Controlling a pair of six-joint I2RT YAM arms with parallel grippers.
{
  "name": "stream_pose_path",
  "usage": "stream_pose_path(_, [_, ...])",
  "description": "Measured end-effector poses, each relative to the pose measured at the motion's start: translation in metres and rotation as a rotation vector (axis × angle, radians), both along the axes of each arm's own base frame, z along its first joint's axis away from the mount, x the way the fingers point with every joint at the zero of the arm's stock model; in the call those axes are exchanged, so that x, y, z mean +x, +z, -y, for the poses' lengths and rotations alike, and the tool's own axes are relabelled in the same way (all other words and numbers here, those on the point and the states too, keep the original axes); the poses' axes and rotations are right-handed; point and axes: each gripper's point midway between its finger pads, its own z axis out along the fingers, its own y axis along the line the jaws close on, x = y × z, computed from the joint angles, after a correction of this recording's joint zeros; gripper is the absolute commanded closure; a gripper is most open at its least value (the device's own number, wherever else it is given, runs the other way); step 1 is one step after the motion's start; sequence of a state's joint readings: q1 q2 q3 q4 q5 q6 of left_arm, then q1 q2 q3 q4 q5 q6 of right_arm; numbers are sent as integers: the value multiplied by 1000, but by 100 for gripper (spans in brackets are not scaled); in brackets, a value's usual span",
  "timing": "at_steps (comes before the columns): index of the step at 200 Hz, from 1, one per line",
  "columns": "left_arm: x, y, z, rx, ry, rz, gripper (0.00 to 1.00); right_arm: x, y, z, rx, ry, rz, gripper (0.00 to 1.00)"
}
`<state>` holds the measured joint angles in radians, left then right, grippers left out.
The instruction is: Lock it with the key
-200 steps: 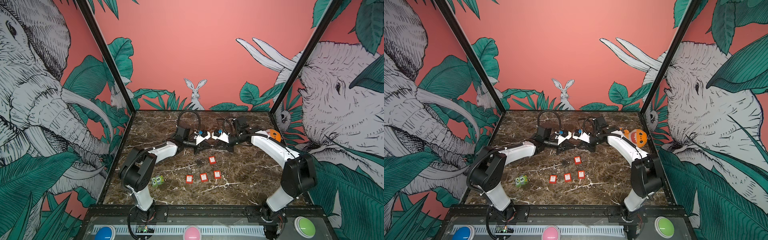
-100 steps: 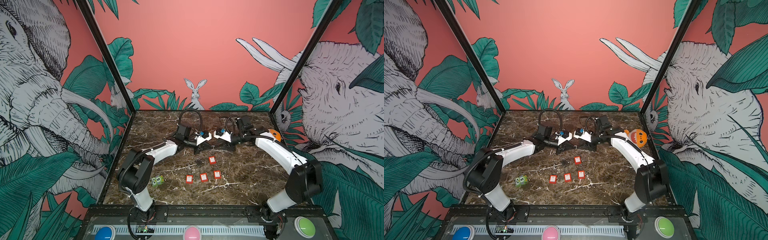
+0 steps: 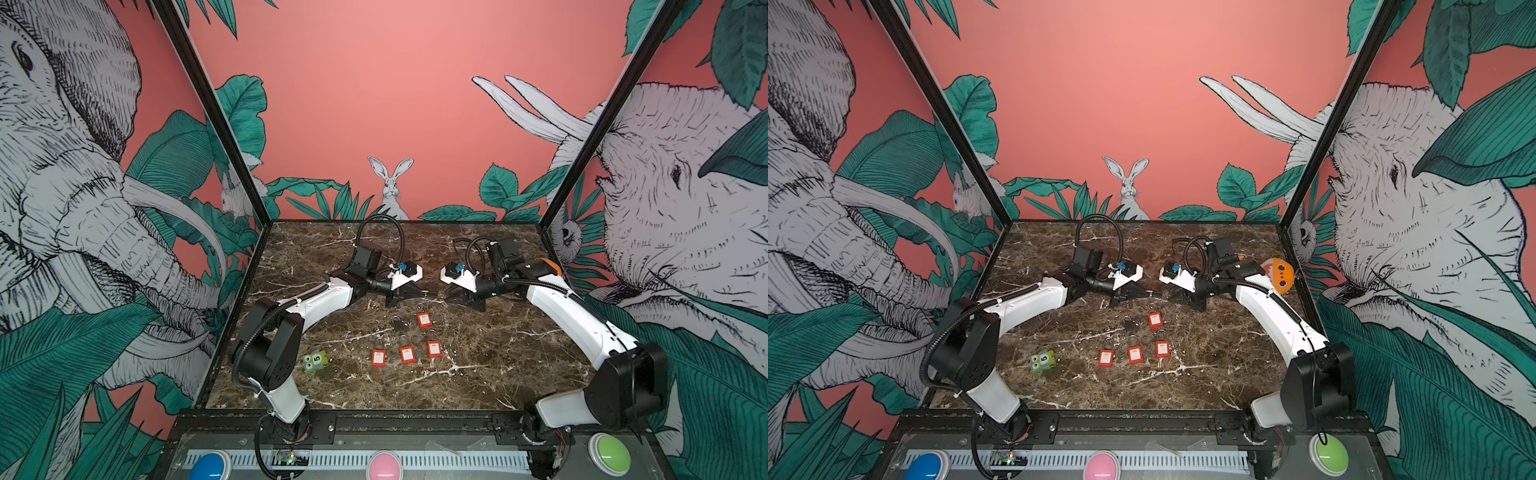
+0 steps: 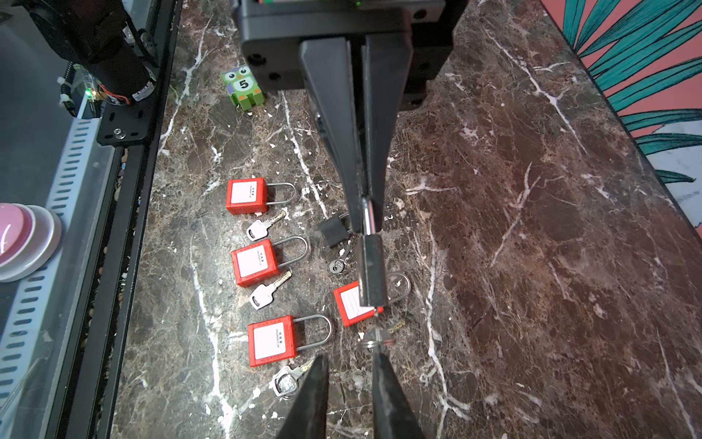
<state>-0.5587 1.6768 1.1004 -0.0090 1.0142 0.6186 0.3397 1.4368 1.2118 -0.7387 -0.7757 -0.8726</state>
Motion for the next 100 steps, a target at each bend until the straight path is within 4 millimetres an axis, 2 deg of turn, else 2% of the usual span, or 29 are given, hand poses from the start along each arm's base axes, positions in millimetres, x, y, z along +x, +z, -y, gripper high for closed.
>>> stream_pose_path(100, [-1,4,2,-4,-9,12,100,9,3,-7,37,4,14,88])
